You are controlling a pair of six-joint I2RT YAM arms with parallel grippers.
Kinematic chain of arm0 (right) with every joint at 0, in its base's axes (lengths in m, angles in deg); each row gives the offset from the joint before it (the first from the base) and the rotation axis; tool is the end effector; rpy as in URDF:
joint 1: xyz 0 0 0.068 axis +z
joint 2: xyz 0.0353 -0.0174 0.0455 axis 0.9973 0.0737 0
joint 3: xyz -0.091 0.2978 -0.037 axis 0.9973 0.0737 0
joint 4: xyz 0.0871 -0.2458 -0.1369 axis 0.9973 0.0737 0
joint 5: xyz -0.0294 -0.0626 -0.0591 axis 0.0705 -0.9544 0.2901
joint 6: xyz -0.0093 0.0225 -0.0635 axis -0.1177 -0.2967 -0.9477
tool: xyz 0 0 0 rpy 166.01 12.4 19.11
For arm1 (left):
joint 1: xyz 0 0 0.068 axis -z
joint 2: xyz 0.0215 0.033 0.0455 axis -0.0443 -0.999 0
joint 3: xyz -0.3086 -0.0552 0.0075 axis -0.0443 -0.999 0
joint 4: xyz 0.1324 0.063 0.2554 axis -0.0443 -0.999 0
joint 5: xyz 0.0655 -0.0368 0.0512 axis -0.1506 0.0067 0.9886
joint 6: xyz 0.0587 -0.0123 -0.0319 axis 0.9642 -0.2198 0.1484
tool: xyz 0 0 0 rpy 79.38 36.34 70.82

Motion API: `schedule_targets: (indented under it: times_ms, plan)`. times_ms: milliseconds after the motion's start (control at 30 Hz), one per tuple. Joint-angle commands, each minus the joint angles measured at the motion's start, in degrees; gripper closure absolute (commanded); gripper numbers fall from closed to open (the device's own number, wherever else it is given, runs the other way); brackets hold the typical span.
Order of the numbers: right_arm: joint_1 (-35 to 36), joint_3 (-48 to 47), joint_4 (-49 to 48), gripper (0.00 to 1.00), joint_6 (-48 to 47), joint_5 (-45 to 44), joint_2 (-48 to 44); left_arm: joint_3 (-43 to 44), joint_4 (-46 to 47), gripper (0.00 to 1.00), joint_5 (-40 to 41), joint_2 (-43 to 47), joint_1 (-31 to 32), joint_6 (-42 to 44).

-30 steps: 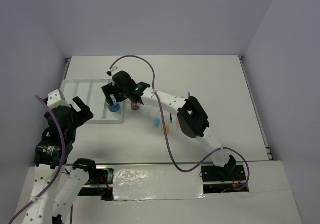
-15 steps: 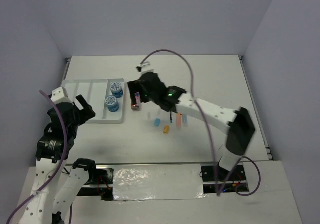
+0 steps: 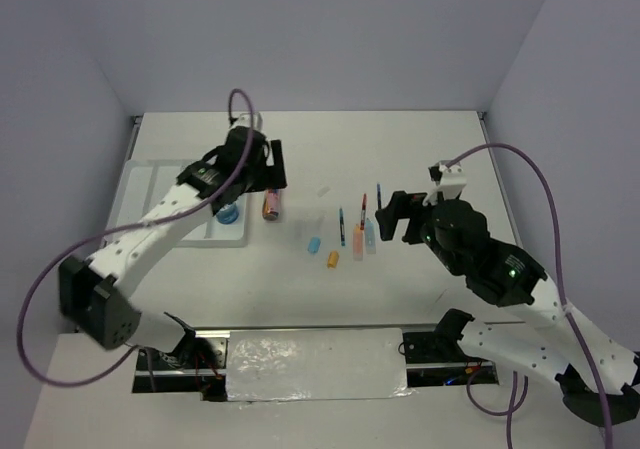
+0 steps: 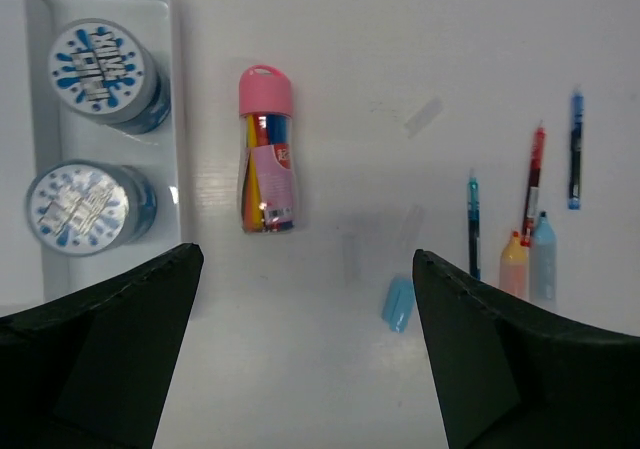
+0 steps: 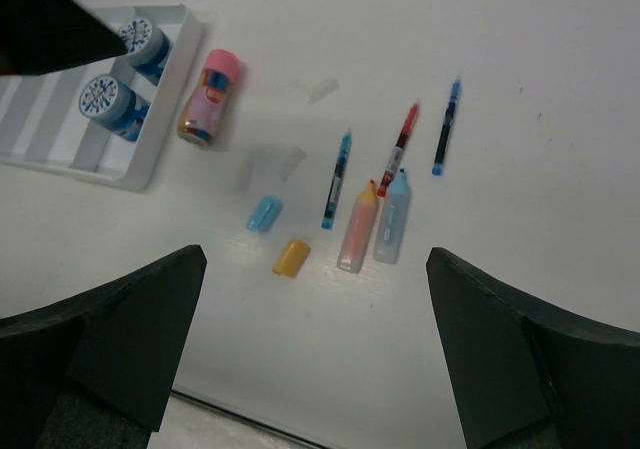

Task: Sort the stationery into containers
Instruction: Pick up the stationery from the center of the board.

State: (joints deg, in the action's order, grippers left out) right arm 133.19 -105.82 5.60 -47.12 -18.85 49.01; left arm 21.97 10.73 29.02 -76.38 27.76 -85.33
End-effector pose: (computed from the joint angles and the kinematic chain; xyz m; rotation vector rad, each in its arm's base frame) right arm 0.1258 0.1003 0.4082 -0.0642 1.9295 0.3964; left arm 0.3036 -0.1570 0.3838 -0.2492 2.1446 -0.2905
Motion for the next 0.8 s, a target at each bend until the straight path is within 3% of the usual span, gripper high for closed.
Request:
schedule_targets:
  times_ms: [0, 133, 233, 533, 767]
  plan:
    - [0.04, 1.26, 5.68, 0.0, -0.05, 1.7, -6.09, 6.18, -1.69, 0.0, 4.2, -11.84, 0.46, 0.91]
    - [0.13, 2.58, 7.0, 0.0, 0.03, 4.17, -9.1, 13.67, -5.21, 0.01, 4.37, -26.25, 0.28, 2.14]
    - [0.13, 4.77, 5.78, 0.0, -0.58, 8.46, -10.16, 16.04, -5.47, 0.03, 3.06, -30.49, -0.25, 2.4]
    - [0.22, 8.82, 2.17, 0.0, -1.98, 14.98, -9.98, 20.53, -6.97, 0.08, 1.74, -39.55, -2.62, 3.11]
    - [0.22, 7.68, 2.26, 0.0, -2.07, 15.07, -9.46, 15.27, -3.99, 0.15, 0.95, -41.23, -3.49, 1.09]
